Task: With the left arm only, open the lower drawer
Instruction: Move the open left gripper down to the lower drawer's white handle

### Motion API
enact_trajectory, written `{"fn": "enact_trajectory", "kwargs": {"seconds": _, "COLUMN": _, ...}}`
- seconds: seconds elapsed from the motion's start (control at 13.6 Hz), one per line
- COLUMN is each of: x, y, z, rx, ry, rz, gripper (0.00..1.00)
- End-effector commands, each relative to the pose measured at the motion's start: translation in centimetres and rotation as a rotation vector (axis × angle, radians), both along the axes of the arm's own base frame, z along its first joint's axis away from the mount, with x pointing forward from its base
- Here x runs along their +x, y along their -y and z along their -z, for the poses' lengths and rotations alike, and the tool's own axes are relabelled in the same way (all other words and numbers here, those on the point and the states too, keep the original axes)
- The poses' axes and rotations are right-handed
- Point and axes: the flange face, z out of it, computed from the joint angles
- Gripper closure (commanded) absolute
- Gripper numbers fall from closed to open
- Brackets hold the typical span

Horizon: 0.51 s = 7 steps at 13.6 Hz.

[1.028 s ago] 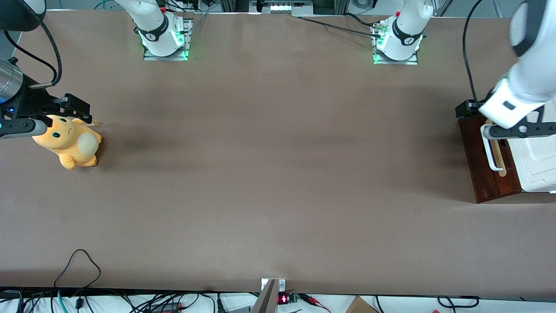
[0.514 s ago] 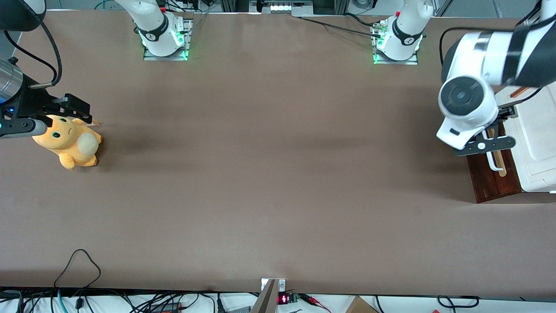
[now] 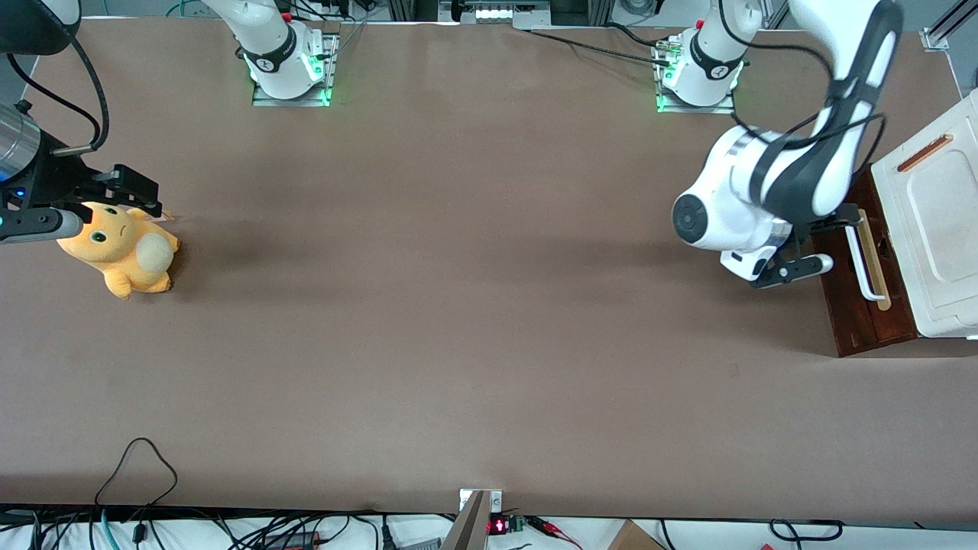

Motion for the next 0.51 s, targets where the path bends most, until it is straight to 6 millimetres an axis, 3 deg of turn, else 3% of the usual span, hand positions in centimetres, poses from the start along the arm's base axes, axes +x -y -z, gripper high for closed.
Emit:
{"fn": "enact_trajectory", "kwargs": {"seconds": 0.0, "x": -1.1, "y": -0.8, "z": 2.9, "rx": 0.072, "ry": -0.003, "rz": 0.033, "gripper": 0.04}}
{"fn": "enact_trajectory", "kwargs": {"seconds": 0.44, "x": -1.0, "y": -2.0, "z": 7.0, "rx": 0.124, "ry": -0.036, "rz": 0.06, "gripper": 0.06}}
